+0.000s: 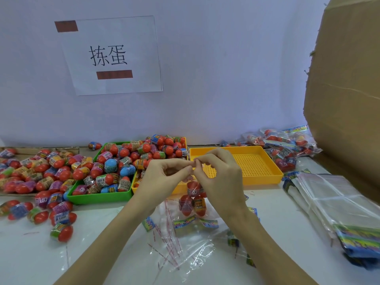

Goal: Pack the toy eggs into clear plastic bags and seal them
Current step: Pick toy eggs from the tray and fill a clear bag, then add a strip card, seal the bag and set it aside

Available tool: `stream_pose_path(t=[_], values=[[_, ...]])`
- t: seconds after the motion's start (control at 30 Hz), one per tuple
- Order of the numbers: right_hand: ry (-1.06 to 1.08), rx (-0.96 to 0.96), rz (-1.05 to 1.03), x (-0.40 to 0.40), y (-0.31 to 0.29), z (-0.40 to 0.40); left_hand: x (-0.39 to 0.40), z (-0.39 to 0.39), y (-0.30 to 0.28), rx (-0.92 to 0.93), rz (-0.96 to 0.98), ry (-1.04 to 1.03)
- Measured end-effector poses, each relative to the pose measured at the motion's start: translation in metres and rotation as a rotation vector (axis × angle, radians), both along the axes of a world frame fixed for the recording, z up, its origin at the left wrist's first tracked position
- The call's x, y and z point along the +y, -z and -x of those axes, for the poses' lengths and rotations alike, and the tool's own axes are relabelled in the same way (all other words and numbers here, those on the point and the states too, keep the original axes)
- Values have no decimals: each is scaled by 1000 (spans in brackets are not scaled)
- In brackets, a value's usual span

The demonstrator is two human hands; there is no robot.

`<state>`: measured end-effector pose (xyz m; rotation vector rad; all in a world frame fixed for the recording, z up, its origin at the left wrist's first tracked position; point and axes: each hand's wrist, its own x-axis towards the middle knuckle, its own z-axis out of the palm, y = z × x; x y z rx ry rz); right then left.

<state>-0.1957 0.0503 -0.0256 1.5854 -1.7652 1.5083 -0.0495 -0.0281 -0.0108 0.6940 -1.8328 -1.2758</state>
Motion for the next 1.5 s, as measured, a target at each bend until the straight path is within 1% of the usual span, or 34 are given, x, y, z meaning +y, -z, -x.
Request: stream_pose_path(t=[0.1,0.27,0.33,0.4,0.5,0.57,0.67,0.7,0.77,0.87,1.03,1.1,1.2,1.23,1.37,1.5], values=[[50,-121,23,0,-5,9,-4,-2,-1,-1,-25,-20],[209,-348,107,6,-14,50,-18,-9,-1,129,-180,-132],[263,-403,122,6,-14,60,-22,-11,1,186,-223,-143],[288,-448,143,6,-13,64,-25,-12,2,230,-223,-174],[256,-469,127,6,-11,66,-30,-16,1,283,-234,-216],[119,-428,-19,7,-9,65,-31,-17,1,290,-235,-224],[-159,-289,-374,5,-3,53,-32,-17,2,321,-222,-227],[-206,-229,-464,4,0,47,-32,-17,2,326,-206,-226],[-222,-135,-566,0,3,35,-32,-17,1,333,-181,-211],[-194,-59,-536,-2,4,29,-29,-16,0,335,-140,-169],[-262,-104,-615,1,0,33,-22,-11,0,273,-88,-168],[-286,-184,-576,1,-1,31,-20,-11,0,270,-73,-171],[-399,-432,-461,1,-5,27,-19,-7,1,301,-79,-195],[-419,-482,-417,1,-6,26,-18,-6,1,316,-88,-209],[-371,-547,-308,1,-7,21,-15,-3,3,327,-85,-230],[-293,-569,-276,0,-2,22,-14,-1,6,337,-98,-147]])
